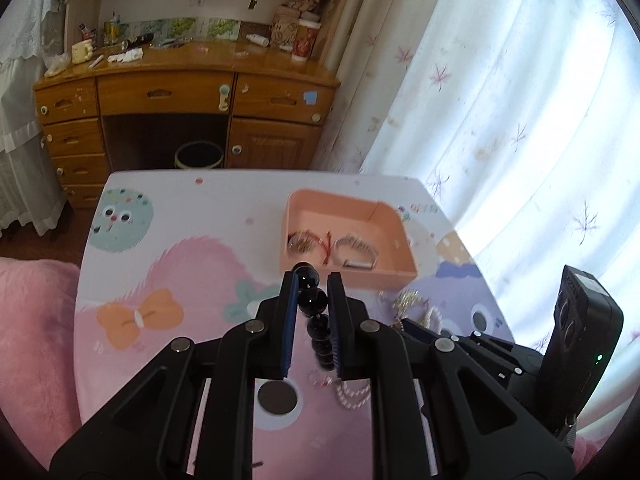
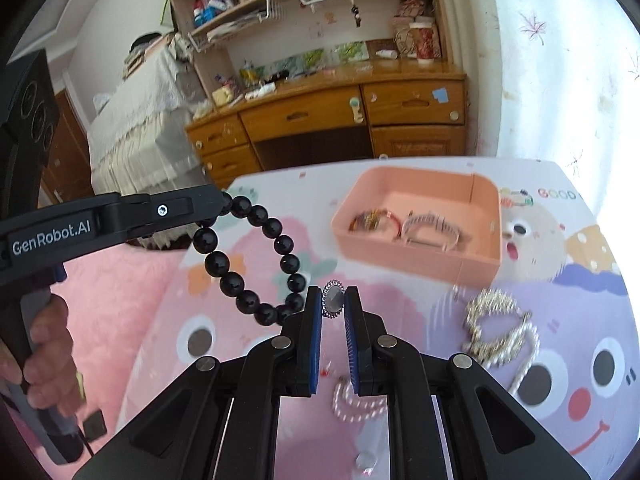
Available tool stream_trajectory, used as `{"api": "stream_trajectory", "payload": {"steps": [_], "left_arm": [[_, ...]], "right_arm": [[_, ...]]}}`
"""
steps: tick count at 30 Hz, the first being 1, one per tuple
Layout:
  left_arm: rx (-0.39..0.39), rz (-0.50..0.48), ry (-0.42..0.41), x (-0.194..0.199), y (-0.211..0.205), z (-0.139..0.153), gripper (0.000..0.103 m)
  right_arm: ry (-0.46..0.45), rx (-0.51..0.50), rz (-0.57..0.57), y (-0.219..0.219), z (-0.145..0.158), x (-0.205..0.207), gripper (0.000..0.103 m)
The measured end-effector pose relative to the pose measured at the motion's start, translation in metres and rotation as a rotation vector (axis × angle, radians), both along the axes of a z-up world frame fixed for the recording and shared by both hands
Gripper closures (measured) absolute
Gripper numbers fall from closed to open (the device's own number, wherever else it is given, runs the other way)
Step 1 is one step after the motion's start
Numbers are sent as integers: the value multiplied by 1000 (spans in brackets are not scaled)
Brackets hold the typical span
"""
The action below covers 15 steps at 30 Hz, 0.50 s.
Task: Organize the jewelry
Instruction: 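Carry the bracelet and brooch into the pink box and open both tools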
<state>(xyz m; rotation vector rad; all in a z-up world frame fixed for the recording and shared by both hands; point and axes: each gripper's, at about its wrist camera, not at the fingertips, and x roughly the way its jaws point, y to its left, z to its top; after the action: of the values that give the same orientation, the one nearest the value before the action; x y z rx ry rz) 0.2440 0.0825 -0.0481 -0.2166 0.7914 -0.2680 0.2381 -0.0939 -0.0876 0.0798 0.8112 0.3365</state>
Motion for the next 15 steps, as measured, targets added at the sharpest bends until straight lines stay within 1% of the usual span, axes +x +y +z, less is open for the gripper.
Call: {"api": "stream_trajectory", "payload": {"steps": [2, 6, 9, 13, 14, 15], "left_arm": [[5, 2, -20, 8, -9, 6, 91], [-26, 16, -45, 26, -19, 12, 91], [-33, 28, -63, 41, -26, 15, 91], [-116, 38, -69, 63, -30, 16, 91], [-132, 39, -80, 68, -32, 18, 91], [-132, 41, -89, 73, -34, 20, 91]], "right_arm": [[-5, 9, -8, -8, 8, 10, 92], [-17, 18, -33, -21, 20, 28, 92], [-19, 17, -64, -35, 25, 43, 92], [-20, 11, -97, -56, 27, 66, 92], [-24, 11, -106, -62, 28, 71, 92], [-27, 15, -116, -67, 29, 76, 92]]}}
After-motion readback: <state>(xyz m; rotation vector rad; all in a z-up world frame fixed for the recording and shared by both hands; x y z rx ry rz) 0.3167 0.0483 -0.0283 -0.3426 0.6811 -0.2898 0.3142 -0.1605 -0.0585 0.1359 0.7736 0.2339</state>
